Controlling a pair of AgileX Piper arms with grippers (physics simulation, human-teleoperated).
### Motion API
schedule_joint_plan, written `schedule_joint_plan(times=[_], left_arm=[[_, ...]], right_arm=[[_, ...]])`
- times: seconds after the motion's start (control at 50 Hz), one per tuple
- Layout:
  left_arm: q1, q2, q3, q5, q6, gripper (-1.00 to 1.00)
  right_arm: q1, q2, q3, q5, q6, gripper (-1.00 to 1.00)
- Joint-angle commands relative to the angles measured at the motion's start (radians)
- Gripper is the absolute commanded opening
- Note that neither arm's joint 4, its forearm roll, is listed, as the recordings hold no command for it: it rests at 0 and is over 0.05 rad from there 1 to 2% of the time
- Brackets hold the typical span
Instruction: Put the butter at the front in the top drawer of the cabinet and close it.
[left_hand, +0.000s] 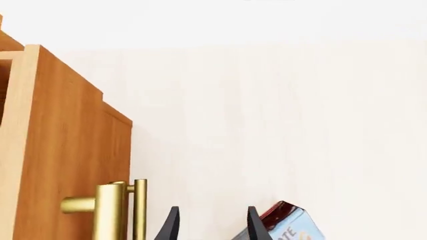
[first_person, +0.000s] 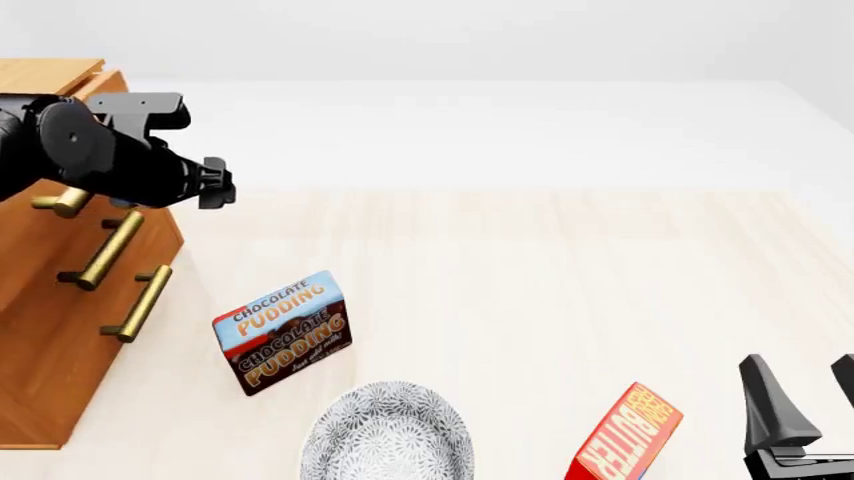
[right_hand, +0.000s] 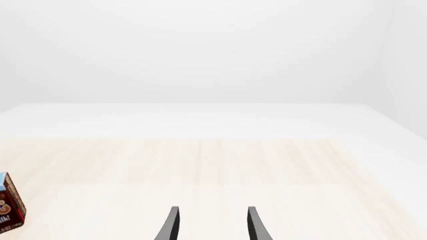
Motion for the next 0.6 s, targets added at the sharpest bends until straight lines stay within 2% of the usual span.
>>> schedule_joint_plan(times=[0.02,0.6], left_arm=[[0.046,-0.02,0.012,0.007,-0.002,1.0],[0.153,-0.064,0.029,0.035,-0.017,1.0]], right_arm=[[0.0,-0.001,0.001,0.0,0.0,1.0],[0.0,-0.001,0.001,0.0,0.0,1.0]])
